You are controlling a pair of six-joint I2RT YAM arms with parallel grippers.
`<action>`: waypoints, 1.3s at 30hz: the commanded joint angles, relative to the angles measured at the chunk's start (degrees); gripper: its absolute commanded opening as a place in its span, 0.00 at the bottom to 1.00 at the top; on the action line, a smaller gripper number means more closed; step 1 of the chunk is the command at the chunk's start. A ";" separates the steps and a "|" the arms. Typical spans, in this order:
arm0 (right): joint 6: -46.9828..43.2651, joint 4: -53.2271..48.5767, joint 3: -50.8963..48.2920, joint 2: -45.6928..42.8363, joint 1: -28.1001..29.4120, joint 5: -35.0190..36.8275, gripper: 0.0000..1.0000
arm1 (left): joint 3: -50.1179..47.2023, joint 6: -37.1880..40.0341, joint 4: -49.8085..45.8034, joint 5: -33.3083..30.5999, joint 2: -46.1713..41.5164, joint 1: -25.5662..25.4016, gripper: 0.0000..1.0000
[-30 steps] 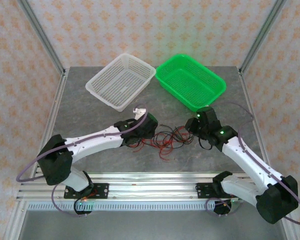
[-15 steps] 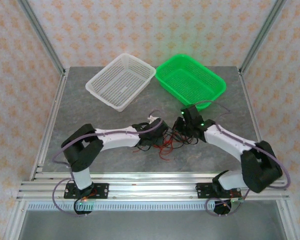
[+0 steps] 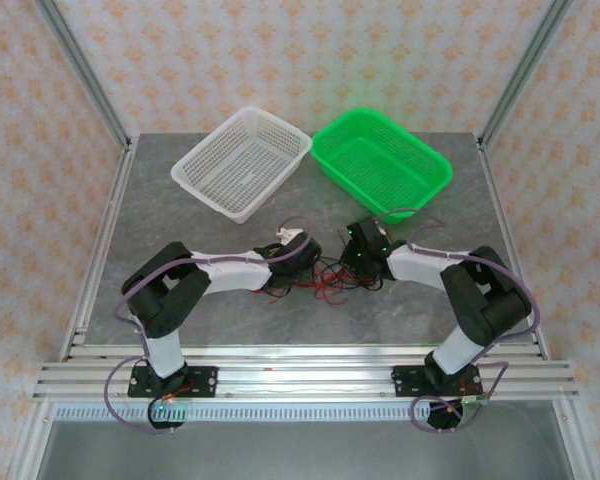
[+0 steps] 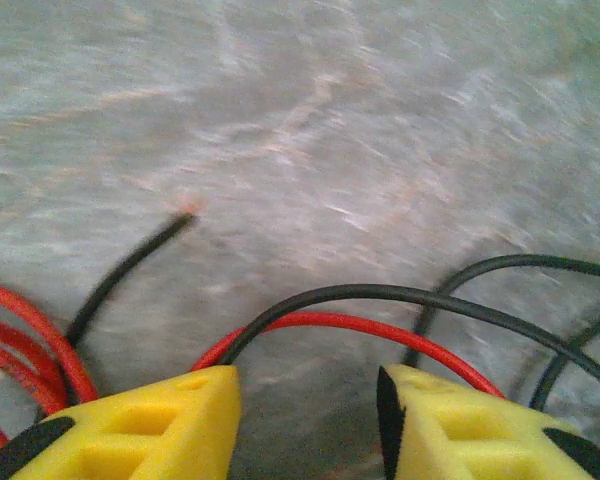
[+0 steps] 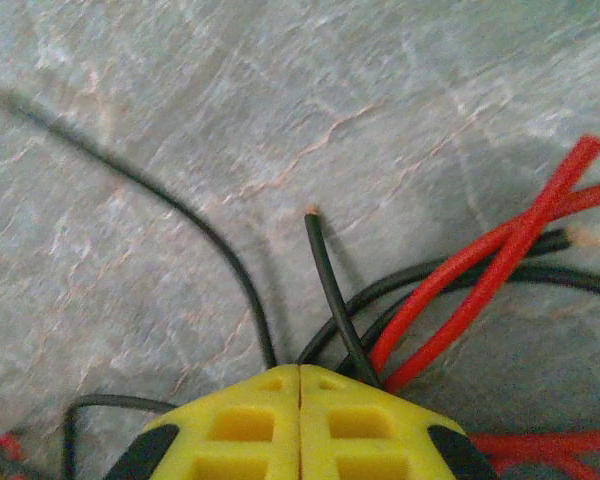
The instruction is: Untangle the cables
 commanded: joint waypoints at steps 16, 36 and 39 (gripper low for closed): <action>-2.96 -17.09 -4.66 -7.91 -8.98 18.68 0.08 | -9.50 -3.01 -4.29 -4.63 -6.43 5.09 0.50; -9.81 -28.12 2.50 -26.26 -8.95 14.83 0.32 | 1.84 2.78 -16.93 -8.71 -24.80 2.72 0.62; -12.61 -29.17 3.92 -30.31 -8.59 10.72 0.44 | 1.84 3.11 -17.66 -9.48 -27.19 2.73 0.63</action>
